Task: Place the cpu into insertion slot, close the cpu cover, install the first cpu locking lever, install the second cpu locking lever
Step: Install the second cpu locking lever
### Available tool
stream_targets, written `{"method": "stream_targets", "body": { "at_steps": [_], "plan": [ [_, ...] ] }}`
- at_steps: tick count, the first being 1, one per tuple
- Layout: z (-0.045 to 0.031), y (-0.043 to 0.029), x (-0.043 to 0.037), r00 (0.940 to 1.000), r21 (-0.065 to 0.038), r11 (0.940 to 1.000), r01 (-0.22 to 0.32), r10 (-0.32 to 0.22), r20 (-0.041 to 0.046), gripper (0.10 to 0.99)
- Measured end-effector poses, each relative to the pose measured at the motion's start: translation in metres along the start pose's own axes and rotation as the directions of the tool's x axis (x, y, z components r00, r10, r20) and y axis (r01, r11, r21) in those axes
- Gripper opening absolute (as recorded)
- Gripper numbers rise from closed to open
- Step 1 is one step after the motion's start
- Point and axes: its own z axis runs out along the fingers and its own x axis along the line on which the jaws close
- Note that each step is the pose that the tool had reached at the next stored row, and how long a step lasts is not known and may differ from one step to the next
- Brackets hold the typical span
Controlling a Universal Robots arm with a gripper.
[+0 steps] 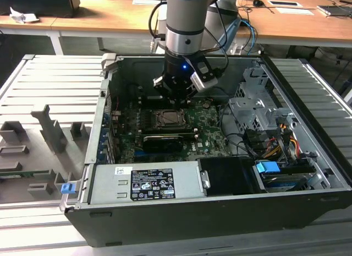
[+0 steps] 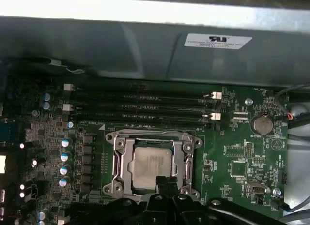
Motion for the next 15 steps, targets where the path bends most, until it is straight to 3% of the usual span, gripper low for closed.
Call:
{"method": "stream_targets", "body": {
  "at_steps": [5,9,11,15],
  "plan": [
    [0.0,-0.0067,0.0004,1.0,0.0,1.0,0.0,0.0,0.0,0.106],
    [-0.0002,-0.0184,0.0011,1.0,-0.002,1.0,0.0,0.0,-0.0003,0.106],
    [-0.0003,-0.0255,0.0028,1.0,-0.008,1.0,0.001,-0.001,0.0001,0.106],
    [0.0001,-0.0288,0.008,1.0,-0.012,0.9999,0.001,-0.001,0.0003,0.106]
  ]
}}
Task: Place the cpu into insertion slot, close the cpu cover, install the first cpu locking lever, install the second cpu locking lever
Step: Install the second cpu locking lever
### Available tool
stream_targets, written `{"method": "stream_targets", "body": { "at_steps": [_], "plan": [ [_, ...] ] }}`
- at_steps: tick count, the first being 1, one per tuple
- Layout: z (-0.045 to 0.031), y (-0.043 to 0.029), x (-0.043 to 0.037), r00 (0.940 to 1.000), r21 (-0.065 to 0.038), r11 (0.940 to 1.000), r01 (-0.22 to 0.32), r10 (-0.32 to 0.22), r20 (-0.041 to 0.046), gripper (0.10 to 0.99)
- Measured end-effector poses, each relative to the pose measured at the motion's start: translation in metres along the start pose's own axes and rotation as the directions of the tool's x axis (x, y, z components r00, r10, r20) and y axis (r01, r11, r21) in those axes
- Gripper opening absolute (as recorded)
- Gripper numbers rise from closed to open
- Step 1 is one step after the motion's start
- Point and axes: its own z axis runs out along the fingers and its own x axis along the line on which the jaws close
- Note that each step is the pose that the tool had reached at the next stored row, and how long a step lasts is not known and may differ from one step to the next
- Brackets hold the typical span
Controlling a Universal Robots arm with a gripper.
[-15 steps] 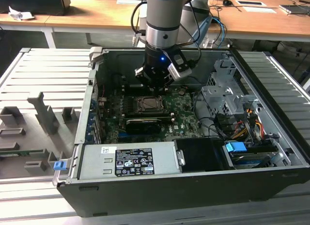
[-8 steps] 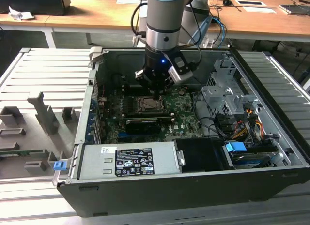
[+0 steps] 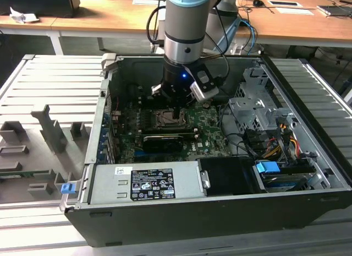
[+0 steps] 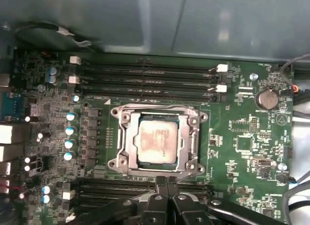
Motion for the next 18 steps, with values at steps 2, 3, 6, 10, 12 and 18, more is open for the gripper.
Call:
{"method": "stream_targets", "body": {
  "at_steps": [2,3,6,10,12,18],
  "plan": [
    [0.0004,-0.0014,0.0008,1.0,0.0,1.0,0.0,0.0,-0.0001,0.106],
    [0.0006,-0.0024,0.001,1.0,0.0,1.0,0.0,0.0,-0.0001,0.106],
    [0.0007,-0.0068,0.0012,1.0,0.0,1.0,0.0,0.0,0.0,0.106],
    [0.0005,-0.0121,0.0031,1.0,-0.006,1.0,0.0,0.0,0.0003,0.106],
    [0.0005,-0.013,0.0068,1.0,-0.012,0.9999,0.0,0.0,0.0006,0.106],
    [0.0102,-0.0131,0.0144,1.0,-0.017,0.9999,0.001,-0.001,0.0008,0.106]
  ]
}}
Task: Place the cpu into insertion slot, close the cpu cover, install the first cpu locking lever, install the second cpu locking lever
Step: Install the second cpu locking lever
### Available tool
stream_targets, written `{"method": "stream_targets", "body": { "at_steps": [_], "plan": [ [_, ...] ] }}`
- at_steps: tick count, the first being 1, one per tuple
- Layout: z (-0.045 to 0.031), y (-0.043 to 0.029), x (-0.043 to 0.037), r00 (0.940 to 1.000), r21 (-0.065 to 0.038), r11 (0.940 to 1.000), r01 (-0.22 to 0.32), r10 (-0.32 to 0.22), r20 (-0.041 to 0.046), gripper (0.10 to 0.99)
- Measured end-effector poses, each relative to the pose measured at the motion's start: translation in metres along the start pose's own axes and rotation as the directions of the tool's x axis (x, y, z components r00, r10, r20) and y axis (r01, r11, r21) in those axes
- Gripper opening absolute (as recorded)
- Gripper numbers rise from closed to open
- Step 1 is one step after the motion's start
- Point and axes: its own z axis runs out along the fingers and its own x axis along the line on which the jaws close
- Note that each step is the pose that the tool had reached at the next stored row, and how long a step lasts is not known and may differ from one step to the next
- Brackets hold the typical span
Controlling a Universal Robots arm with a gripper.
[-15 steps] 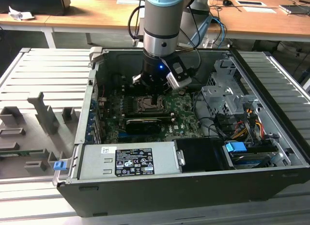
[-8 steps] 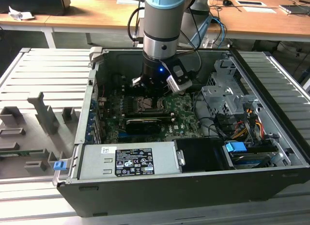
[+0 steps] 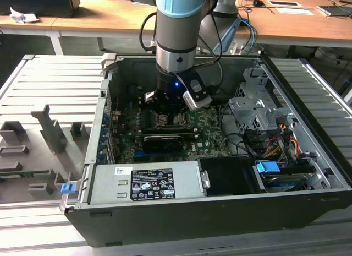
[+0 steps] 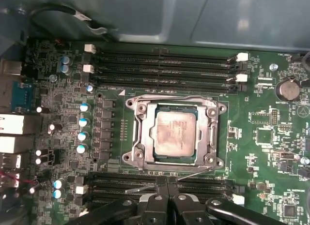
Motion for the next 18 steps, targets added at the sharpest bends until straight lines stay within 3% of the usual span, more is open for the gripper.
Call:
{"method": "stream_targets", "body": {
  "at_steps": [12,18],
  "plan": [
    [0.0014,0.0,0.0002,1.0,0.0,1.0,0.0,0.0,0.0001,0.106],
    [0.0022,0.0001,0.006,1.0,-0.007,1.0,0.0,0.0,0.0004,0.106]
  ]
}}
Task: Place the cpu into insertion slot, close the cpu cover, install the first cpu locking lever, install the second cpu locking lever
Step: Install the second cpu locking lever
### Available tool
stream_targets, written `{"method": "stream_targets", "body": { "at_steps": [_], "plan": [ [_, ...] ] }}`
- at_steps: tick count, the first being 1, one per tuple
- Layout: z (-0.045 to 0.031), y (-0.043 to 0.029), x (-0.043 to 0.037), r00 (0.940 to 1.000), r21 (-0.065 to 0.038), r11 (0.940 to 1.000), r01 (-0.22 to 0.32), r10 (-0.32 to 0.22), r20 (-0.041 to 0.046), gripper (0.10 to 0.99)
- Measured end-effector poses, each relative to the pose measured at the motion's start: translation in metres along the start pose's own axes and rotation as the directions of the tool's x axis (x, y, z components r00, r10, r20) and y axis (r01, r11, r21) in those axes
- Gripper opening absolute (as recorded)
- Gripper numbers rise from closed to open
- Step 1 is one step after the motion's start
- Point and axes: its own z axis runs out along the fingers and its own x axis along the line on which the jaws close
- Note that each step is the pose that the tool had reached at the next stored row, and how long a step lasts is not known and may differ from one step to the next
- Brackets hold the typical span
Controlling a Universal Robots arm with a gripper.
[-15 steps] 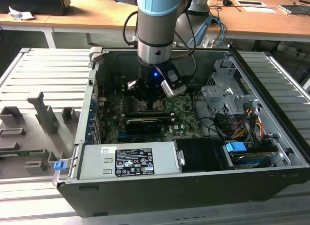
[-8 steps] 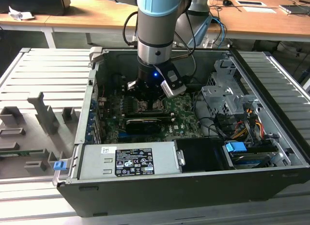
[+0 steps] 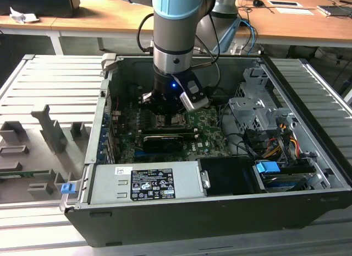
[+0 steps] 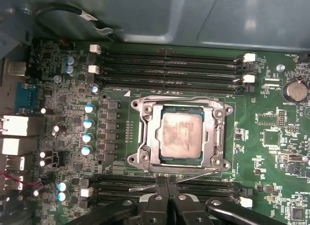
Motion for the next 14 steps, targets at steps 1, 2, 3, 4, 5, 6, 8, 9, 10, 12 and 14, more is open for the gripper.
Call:
{"method": "stream_targets", "body": {
  "at_steps": [1,2,3,4,5,6,8,9,10,12,14],
  "plan": [
    [0.0002,-0.0001,0.0002,1.0,0.0,1.0,0.0,0.0,0.0,0.106],
    [0.0003,-0.0001,0.0003,1.0,0.0,1.0,0.0,0.0,-0.0001,0.106],
    [0.0005,-0.0001,0.0003,1.0,0.0,1.0,0.0,0.0,-0.0001,0.106],
    [0.001,-0.0001,0.0003,1.0,0.0,1.0,0.0,0.0,0.0,0.106],
    [0.0016,-0.0001,0.0003,1.0,0.0,1.0,0.0,0.0,-0.0001,0.106],
    [0.0021,-0.0001,0.0004,1.0,0.0,1.0,0.0,0.0,-0.0001,0.106],
    [0.0032,-0.0001,0.0012,1.0,0.0,1.0,0.0,0.0,0.0,0.106],
    [0.0039,-0.0002,0.0018,1.0,0.0,1.0,0.0,0.0,0.0,0.106],
    [0.0043,-0.0002,0.0032,1.0,0.0,1.0,0.0,0.0,-0.0001,0.106],
    [0.005,0.0,0.0058,1.0,-0.001,1.0,0.0,0.0,-0.0001,0.106],
    [0.0053,-0.0006,0.0075,1.0,-0.002,1.0,0.0,0.0,0.0,0.106]
  ]
}}
